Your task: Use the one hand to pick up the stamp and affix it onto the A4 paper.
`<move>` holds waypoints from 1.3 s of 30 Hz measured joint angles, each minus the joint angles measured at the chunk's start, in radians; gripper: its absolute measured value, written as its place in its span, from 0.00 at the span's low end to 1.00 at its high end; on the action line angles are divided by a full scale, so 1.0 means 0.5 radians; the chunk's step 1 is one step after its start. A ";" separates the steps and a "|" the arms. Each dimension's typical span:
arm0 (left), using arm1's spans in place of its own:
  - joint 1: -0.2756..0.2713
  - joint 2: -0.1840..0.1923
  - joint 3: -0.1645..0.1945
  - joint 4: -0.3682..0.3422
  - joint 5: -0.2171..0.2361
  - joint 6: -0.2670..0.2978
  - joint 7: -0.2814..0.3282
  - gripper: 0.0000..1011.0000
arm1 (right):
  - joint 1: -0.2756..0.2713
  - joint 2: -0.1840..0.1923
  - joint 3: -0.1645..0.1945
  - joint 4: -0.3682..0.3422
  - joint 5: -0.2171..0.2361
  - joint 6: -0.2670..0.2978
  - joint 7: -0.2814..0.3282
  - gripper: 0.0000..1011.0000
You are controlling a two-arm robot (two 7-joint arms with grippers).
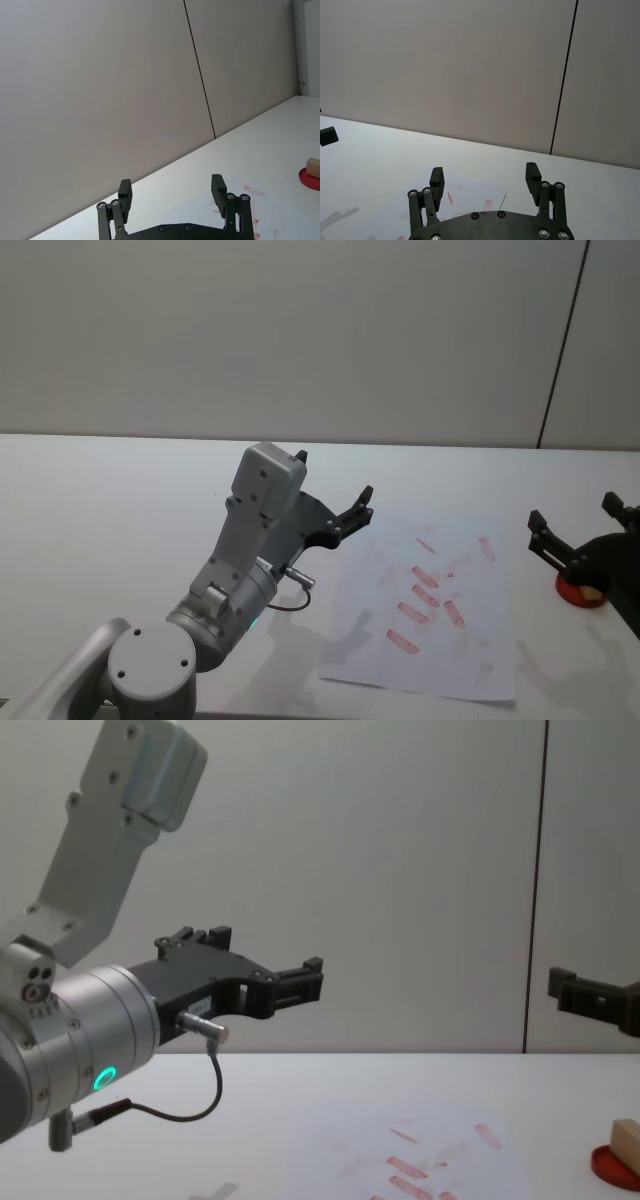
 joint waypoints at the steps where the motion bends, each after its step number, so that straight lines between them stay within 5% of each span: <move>1: 0.000 0.000 0.000 0.000 0.000 0.000 0.000 0.99 | 0.000 0.000 0.000 0.000 0.000 0.000 0.000 0.99; 39: 0.000 0.000 0.000 0.000 0.000 0.000 0.000 0.99 | 0.000 0.000 0.000 -0.001 0.000 0.000 0.000 0.99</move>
